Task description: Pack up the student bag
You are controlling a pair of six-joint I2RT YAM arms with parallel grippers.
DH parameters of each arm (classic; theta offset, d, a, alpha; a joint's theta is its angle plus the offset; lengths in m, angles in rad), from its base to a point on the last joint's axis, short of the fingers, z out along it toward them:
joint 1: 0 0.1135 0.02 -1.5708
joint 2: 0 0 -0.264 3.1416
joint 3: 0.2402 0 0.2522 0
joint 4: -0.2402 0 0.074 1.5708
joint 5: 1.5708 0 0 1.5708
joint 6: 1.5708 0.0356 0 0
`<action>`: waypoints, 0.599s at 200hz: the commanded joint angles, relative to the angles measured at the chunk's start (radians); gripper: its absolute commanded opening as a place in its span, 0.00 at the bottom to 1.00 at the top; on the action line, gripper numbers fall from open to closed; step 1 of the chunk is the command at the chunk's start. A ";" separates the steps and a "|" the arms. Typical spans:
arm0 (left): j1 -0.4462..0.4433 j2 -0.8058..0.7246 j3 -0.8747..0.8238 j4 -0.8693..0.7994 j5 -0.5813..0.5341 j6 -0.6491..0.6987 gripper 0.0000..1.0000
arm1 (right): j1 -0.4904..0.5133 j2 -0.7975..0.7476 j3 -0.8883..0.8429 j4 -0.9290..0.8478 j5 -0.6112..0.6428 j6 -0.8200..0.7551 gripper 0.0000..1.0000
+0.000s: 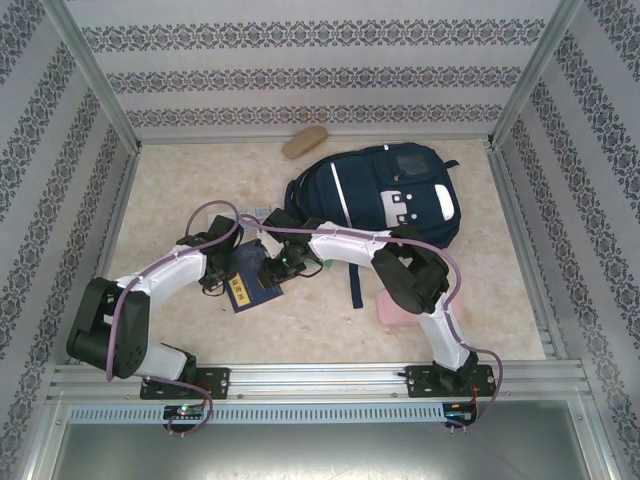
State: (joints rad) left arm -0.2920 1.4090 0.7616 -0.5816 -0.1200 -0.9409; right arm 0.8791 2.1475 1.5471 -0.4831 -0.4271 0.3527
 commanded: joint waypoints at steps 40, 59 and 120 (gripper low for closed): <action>0.010 -0.180 -0.079 -0.043 0.079 0.068 0.22 | -0.051 0.040 0.112 -0.032 0.046 0.048 0.42; 0.011 -0.179 -0.111 -0.013 0.108 0.068 0.23 | -0.055 0.071 0.137 -0.033 0.052 0.045 0.43; 0.009 -0.040 -0.127 0.007 0.119 0.071 0.20 | -0.050 0.166 0.165 -0.038 0.012 0.054 0.43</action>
State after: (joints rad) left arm -0.2924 1.3342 0.6518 -0.5861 -0.0032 -0.8860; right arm 0.8207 2.2486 1.7073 -0.4934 -0.3920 0.3904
